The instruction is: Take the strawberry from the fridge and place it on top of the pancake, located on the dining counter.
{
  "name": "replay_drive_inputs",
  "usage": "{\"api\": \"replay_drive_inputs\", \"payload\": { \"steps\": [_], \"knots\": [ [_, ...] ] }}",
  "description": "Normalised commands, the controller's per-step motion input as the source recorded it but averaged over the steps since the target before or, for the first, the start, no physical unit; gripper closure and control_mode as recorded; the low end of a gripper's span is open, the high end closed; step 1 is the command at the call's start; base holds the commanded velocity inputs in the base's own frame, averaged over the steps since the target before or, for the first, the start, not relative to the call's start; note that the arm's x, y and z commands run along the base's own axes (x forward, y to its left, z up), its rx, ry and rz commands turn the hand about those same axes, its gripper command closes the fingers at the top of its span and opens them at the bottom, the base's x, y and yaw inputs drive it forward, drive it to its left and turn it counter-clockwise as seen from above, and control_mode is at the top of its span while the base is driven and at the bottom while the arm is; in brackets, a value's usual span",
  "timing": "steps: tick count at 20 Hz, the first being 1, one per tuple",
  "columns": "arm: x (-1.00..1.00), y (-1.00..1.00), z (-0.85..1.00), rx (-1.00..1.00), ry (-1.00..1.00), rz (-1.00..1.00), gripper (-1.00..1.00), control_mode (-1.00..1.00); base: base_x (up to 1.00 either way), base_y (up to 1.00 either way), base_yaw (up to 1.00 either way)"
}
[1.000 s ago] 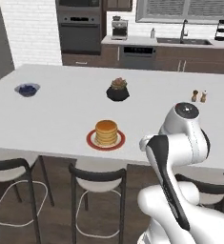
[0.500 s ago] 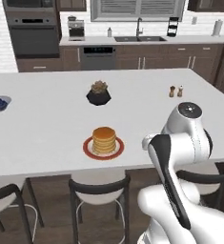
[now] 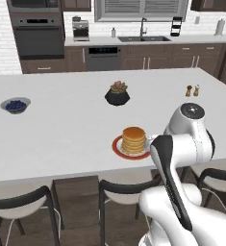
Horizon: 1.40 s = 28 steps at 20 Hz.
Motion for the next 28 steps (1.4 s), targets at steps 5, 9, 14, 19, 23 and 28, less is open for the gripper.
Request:
{"api": "replay_drive_inputs", "payload": {
  "steps": [5, 9, 14, 19, 23, 28],
  "knots": [
    [0.00, 0.00, 0.00, 0.00, 0.00, 0.00, 1.00, 1.00, 0.25, 0.11, -0.15],
    [0.00, 0.00, 0.00, 0.00, 0.00, 0.00, 1.00, 1.00, 0.45, 0.32, -0.05],
    [0.00, 0.00, 0.00, 0.00, 0.00, 0.00, 1.00, 1.00, 0.36, 0.41, -0.01],
    [0.00, 0.00, 0.00, 0.00, 0.00, 0.00, 1.00, 1.00, 0.26, 0.33, 0.00],
    [0.00, 0.00, 0.00, 0.00, 0.00, 0.00, 1.00, 1.00, 0.02, 0.49, 0.00],
    [0.00, 0.00, 0.00, 0.00, 0.00, 0.00, 1.00, 1.00, 0.00, 0.31, -0.01]
  ]
}}
